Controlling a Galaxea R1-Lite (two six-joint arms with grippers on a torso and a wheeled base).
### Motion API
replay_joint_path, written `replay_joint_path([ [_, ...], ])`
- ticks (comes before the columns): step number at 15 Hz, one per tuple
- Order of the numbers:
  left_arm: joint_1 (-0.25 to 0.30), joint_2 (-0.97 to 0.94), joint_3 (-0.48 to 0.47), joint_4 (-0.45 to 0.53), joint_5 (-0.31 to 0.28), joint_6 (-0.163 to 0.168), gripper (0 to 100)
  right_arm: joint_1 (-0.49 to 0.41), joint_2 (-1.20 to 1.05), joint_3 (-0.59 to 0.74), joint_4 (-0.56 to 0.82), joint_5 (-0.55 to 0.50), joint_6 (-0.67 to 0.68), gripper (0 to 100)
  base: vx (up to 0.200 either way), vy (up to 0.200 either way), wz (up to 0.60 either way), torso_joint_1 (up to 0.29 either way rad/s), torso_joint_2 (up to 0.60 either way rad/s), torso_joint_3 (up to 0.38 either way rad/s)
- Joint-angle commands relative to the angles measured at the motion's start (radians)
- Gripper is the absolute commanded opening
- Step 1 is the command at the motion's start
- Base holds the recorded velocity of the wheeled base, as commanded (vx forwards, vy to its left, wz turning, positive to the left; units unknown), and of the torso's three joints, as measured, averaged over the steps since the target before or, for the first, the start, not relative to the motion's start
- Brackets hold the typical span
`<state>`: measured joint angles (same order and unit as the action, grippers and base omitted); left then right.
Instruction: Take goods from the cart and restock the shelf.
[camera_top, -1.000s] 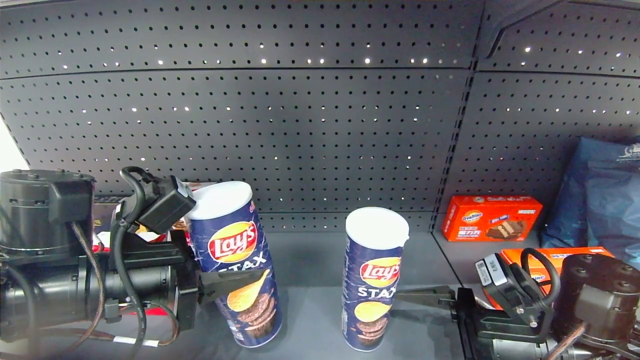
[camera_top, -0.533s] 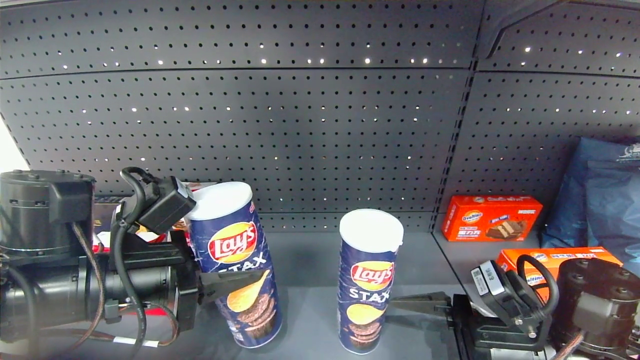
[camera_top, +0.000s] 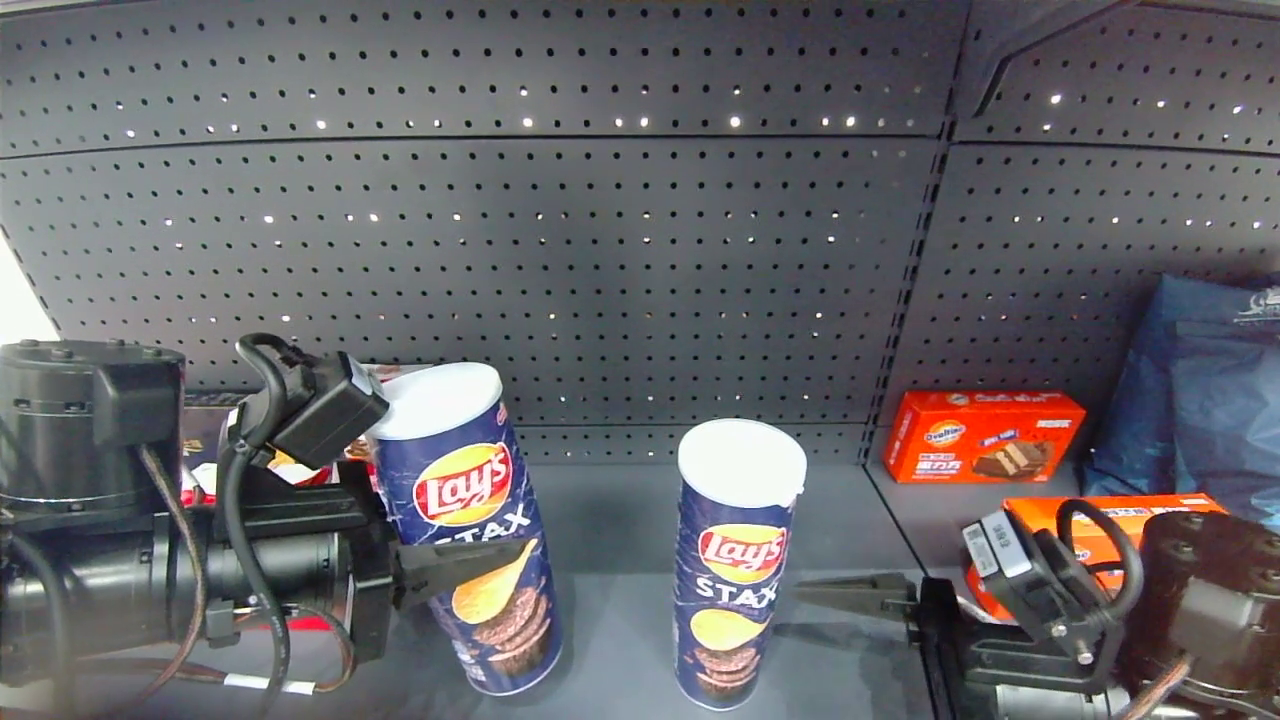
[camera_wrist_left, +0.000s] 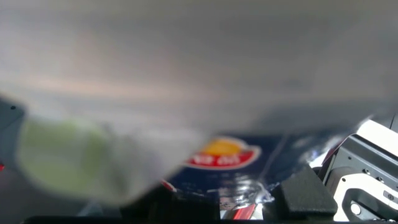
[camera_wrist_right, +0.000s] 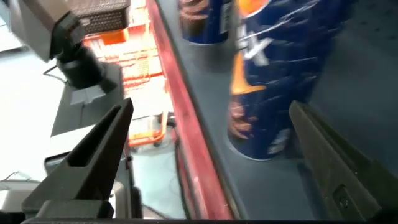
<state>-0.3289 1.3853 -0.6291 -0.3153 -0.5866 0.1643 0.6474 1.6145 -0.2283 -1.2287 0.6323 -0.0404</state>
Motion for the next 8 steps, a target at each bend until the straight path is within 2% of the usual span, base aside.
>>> replay_joint_path([
  [1, 0.007, -0.005, -0.001, -0.002, -0.001, 0.0, 0, -0.101, -0.102, -0.013, 0.008, 0.0, 0.001, 100, 0.0, 0.0, 0.0, 0.0, 0.0, 0.0],
  [3, 0.007, -0.008, -0.001, -0.002, -0.001, 0.0, 0, -0.175, -0.179, -0.045, 0.034, -0.003, 0.001, 100, 0.0, 0.0, 0.0, 0.0, 0.0, 0.0],
  [4, 0.007, -0.012, 0.0, -0.002, -0.001, 0.0, 0, -0.2, -0.231, -0.083, 0.097, -0.003, 0.001, 100, 0.0, 0.0, 0.0, 0.0, 0.0, 0.0],
  [6, 0.007, -0.026, 0.0, -0.001, -0.001, 0.0, 0, -0.244, -0.338, -0.181, 0.278, -0.008, 0.001, 100, 0.0, 0.0, 0.0, 0.0, 0.0, 0.0],
  [7, 0.007, -0.037, 0.003, -0.001, -0.001, 0.0, 0, -0.288, -0.441, -0.267, 0.463, -0.034, -0.001, 100, 0.0, 0.0, 0.0, 0.0, 0.0, 0.0],
  [8, 0.007, -0.04, 0.002, -0.001, -0.001, 0.0, 0, -0.308, -0.487, -0.293, 0.542, -0.056, -0.003, 100, 0.0, 0.0, 0.0, 0.0, 0.0, 0.0],
])
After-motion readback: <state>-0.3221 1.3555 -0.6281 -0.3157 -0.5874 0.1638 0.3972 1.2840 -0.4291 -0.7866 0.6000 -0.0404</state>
